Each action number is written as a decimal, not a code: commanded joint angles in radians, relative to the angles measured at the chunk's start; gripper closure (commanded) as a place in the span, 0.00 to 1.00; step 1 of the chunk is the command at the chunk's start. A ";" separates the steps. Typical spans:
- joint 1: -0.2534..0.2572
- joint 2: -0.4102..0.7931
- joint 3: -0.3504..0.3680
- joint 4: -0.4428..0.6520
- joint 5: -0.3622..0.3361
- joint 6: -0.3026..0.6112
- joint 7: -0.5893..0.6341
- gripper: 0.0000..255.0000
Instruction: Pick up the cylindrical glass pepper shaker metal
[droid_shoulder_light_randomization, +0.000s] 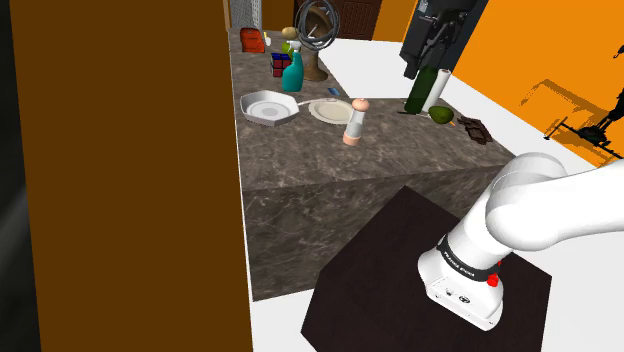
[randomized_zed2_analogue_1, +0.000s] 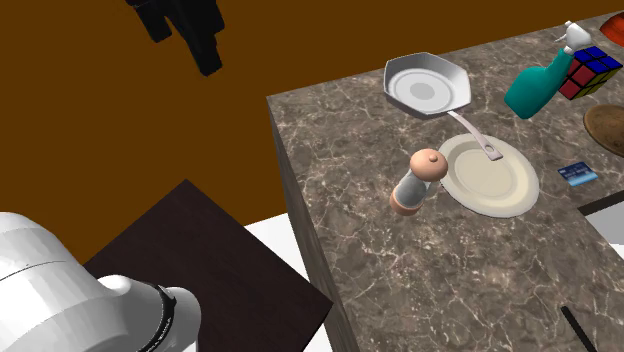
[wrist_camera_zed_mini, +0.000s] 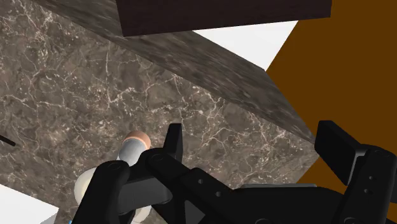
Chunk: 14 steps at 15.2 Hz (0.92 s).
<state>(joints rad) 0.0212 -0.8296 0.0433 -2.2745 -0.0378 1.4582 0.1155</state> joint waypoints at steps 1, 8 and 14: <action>0.000 0.000 0.000 0.000 0.000 0.000 0.000 0.00; -0.032 0.150 -0.123 -0.023 -0.048 0.159 -0.109 0.00; -0.052 0.321 -0.224 0.007 -0.061 0.286 -0.205 0.00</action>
<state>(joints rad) -0.0283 -0.5399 -0.1635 -2.2737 -0.0976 1.7206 -0.0724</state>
